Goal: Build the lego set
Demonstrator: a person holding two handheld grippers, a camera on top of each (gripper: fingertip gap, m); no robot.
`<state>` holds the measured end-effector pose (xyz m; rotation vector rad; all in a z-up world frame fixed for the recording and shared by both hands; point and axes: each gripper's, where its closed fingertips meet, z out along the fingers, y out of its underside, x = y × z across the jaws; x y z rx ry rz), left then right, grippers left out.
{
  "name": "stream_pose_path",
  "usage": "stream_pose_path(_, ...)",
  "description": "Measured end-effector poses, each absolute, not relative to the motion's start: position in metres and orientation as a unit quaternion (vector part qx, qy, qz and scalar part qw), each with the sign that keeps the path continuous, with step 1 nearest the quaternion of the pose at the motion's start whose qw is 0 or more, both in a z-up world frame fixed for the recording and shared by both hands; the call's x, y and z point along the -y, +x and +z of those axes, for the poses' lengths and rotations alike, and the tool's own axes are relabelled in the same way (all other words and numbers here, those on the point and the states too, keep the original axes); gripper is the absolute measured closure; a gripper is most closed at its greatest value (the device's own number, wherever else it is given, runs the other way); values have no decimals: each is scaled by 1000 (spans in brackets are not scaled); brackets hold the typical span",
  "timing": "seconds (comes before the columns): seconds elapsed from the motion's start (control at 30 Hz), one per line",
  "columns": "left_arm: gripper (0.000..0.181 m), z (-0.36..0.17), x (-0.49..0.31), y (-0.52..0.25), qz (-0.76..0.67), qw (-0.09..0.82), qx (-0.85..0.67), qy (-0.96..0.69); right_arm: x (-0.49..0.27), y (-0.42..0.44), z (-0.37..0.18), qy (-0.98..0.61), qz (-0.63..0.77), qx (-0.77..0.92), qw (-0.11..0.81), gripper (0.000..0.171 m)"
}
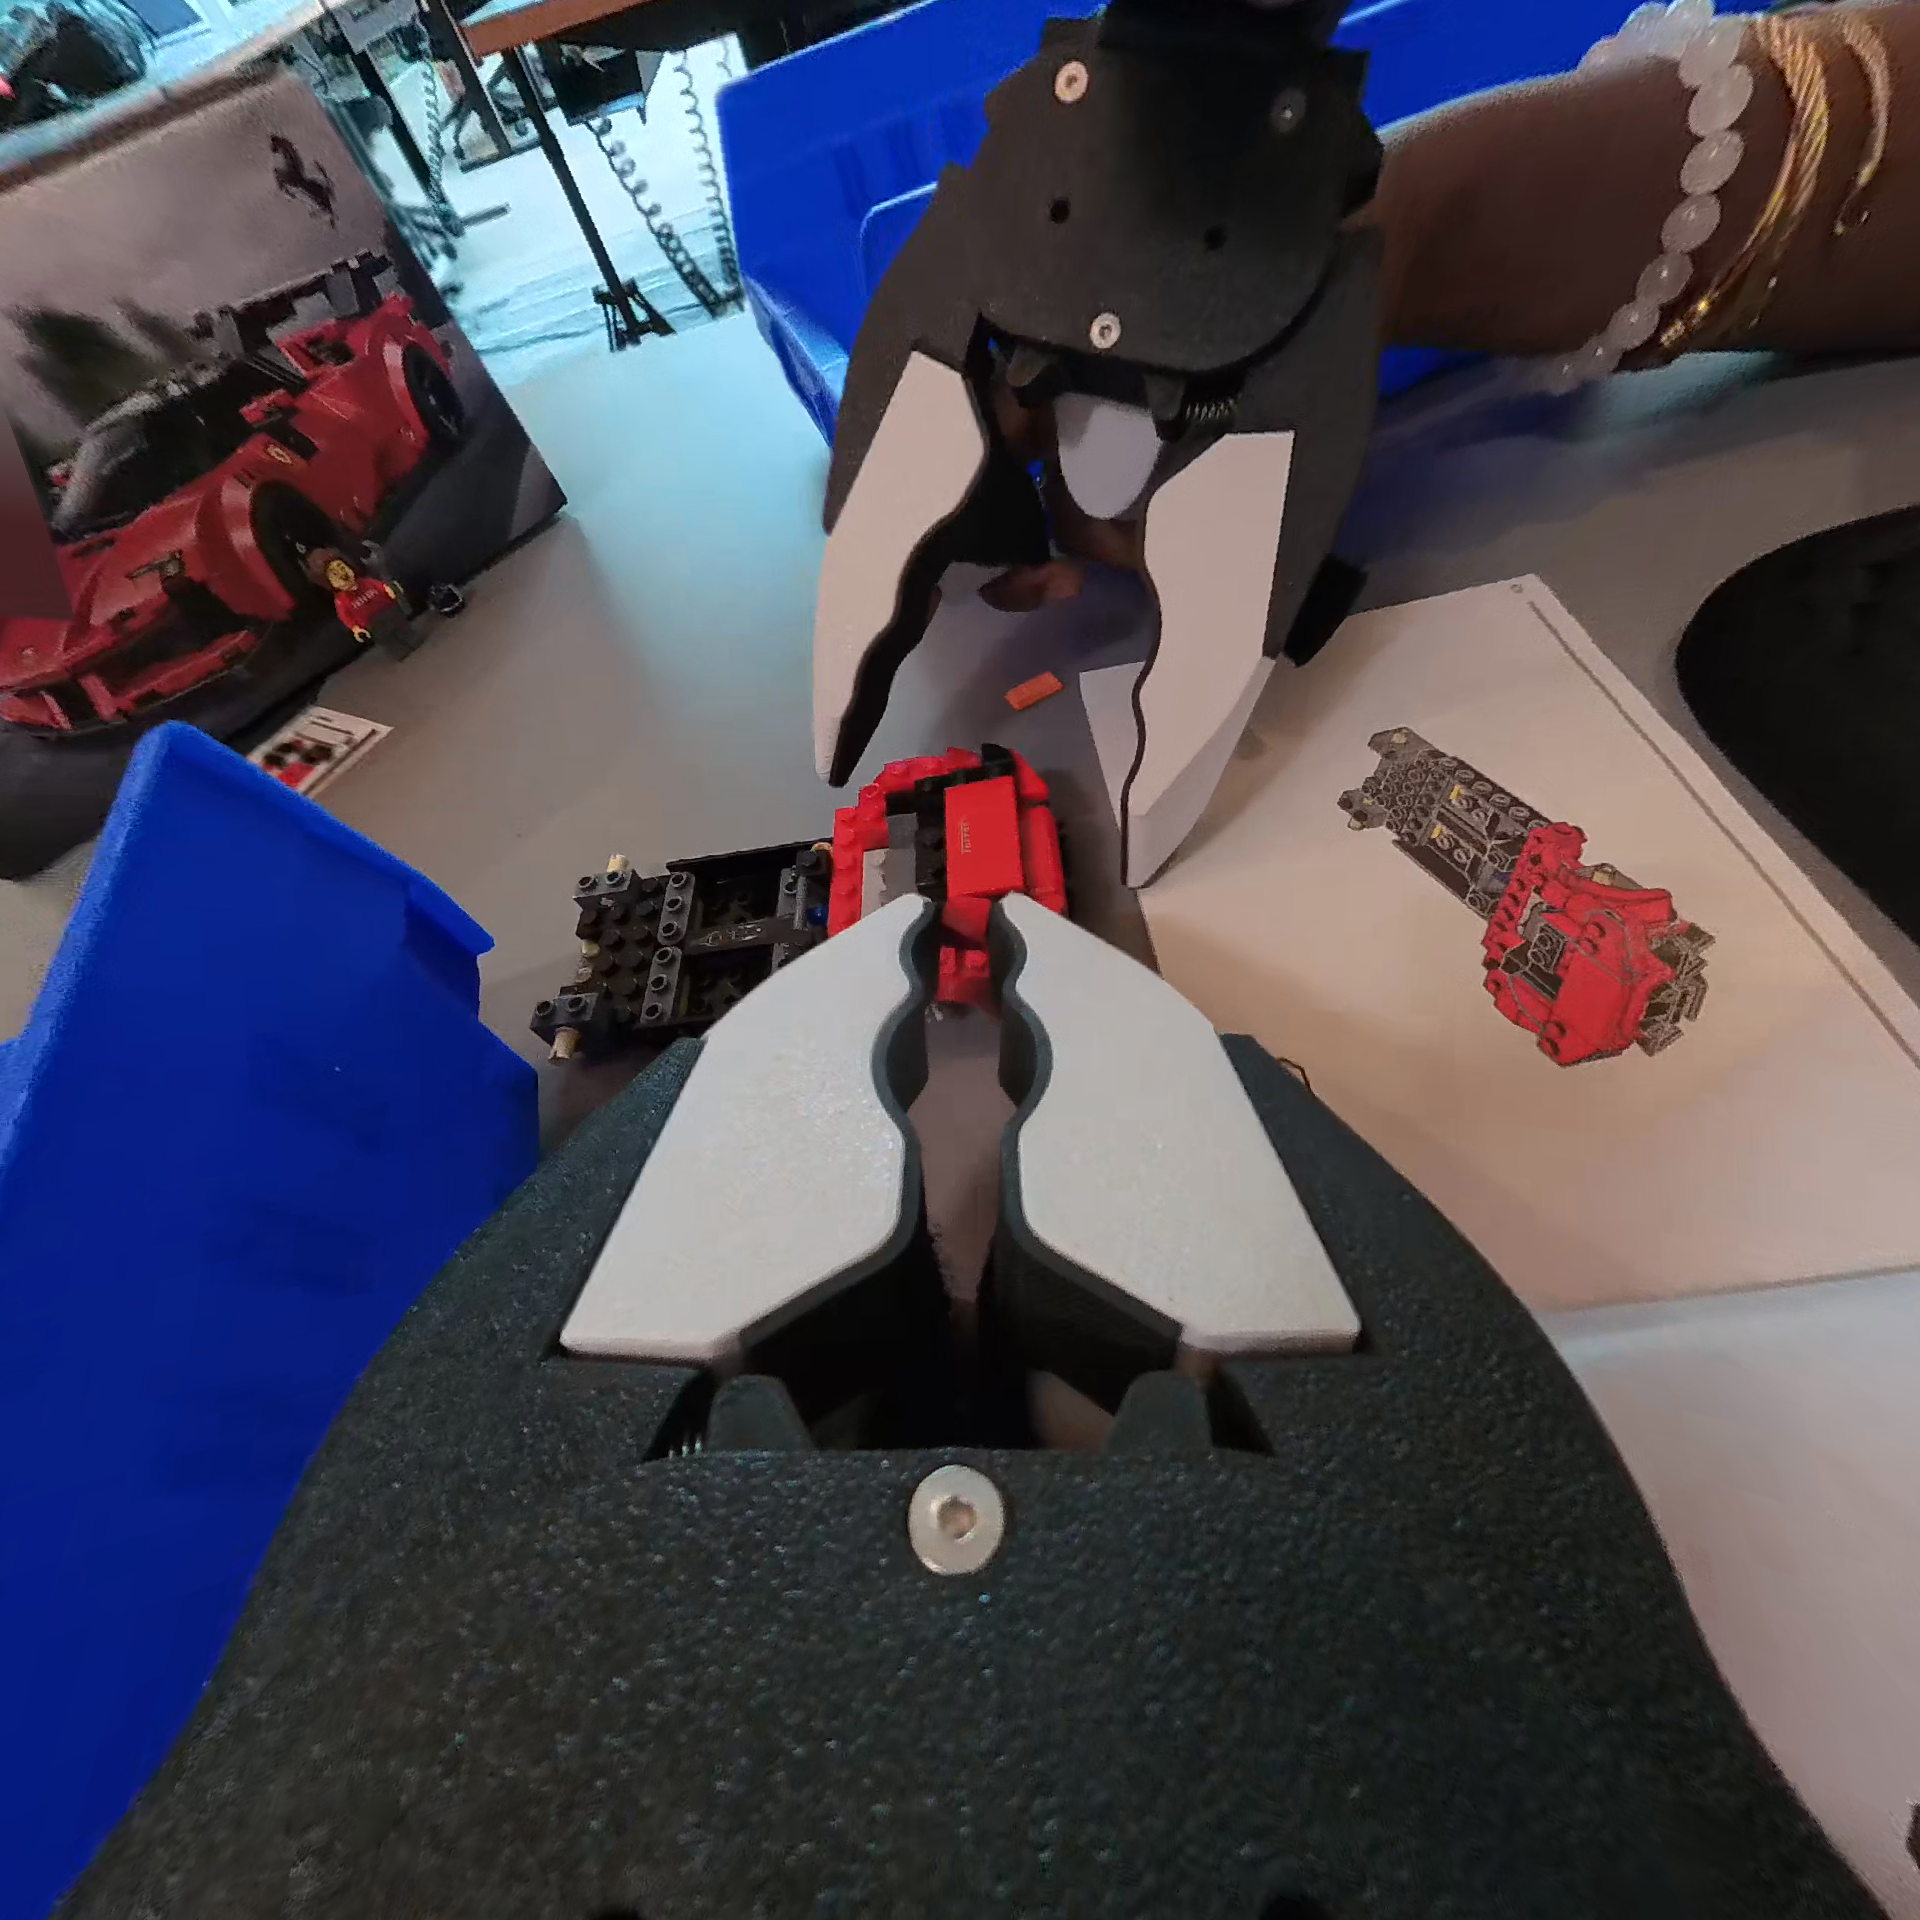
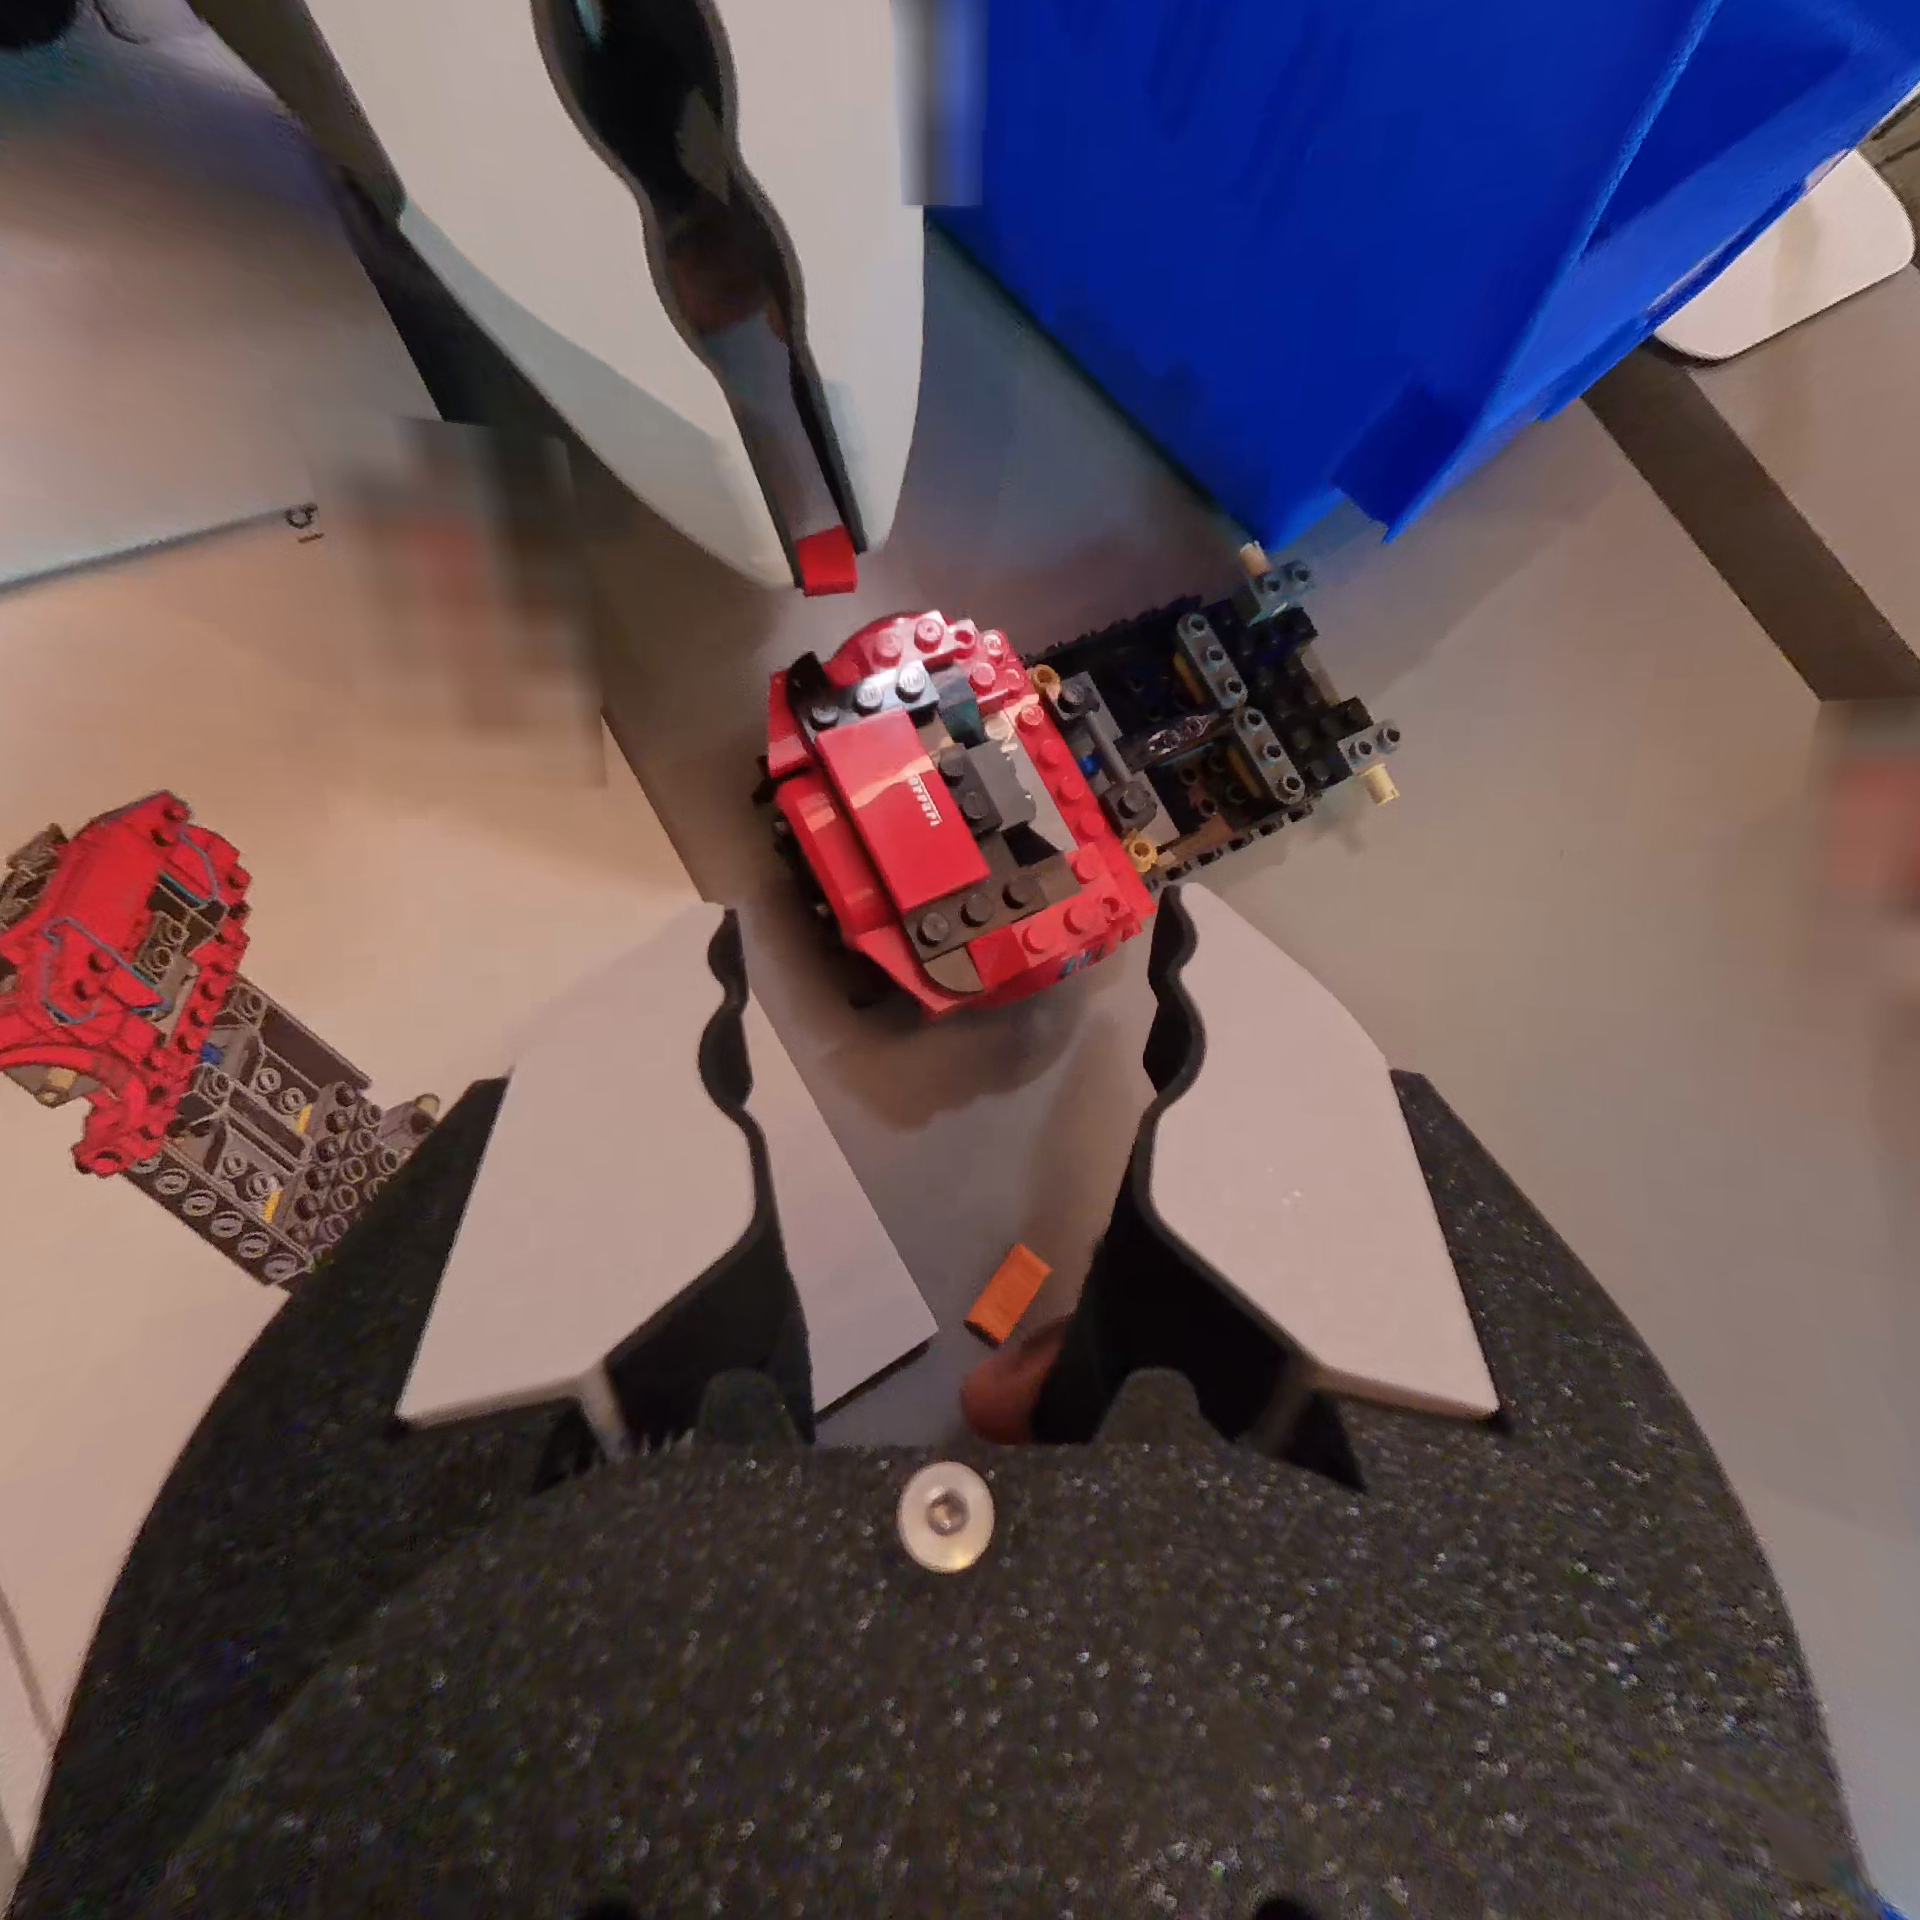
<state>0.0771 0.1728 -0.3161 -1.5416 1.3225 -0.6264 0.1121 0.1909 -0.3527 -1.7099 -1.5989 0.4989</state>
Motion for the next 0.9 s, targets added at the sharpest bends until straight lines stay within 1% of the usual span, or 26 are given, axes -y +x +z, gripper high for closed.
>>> stream_pose_path(0.23, 174, -320, -175, 79, -287, 450, -537, -653, -191, 109, -347, -650, 191, 623, 390, 101)
stream_pose_path(0.6, 174, -330, -174, 84, -309, 402, -539, -673, -189, 107, -353, -654, 201, 619, 385, 103)
stream_pose_path(0.9, 173, -331, -177, 84, -318, 389, -530, -683, -189, 107, -352, -655, 205, 616, 387, 104)
